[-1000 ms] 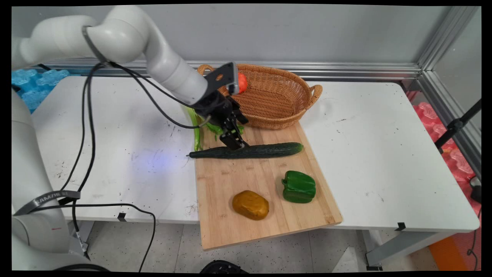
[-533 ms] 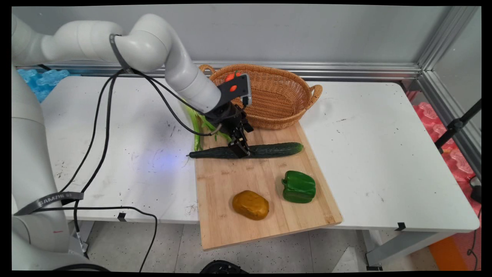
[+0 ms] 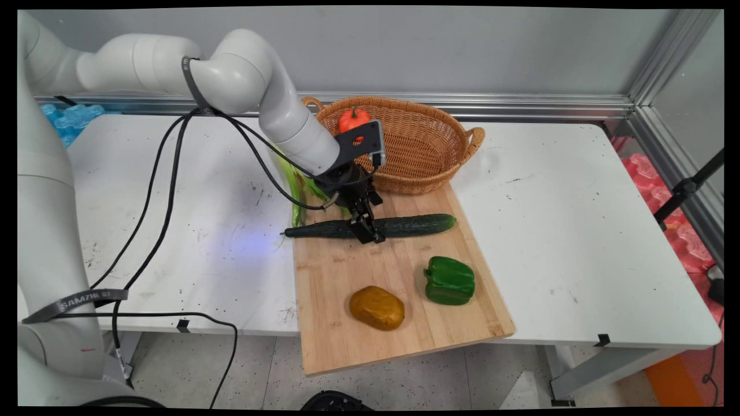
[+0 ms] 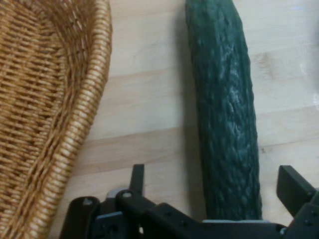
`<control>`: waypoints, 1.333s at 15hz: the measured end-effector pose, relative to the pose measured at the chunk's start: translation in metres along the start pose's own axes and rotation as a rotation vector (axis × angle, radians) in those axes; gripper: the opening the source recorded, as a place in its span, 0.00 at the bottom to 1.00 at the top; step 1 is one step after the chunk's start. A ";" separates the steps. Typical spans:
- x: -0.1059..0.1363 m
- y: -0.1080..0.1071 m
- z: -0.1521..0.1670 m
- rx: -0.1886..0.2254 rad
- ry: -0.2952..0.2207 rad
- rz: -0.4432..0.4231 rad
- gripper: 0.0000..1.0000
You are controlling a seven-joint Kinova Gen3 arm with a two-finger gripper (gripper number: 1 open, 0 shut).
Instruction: Pick up the cucumber from the cutting board, then place the picked object in the vegetable basket
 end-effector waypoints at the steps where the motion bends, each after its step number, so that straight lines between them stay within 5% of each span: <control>1: 0.000 0.000 0.000 -0.003 -0.002 0.000 1.00; 2: 0.000 0.000 0.000 -0.006 -0.003 0.002 0.00; 10: -0.001 -0.002 -0.018 -0.036 0.009 0.026 0.00; 20: 0.006 0.002 -0.108 -0.018 0.048 0.044 0.00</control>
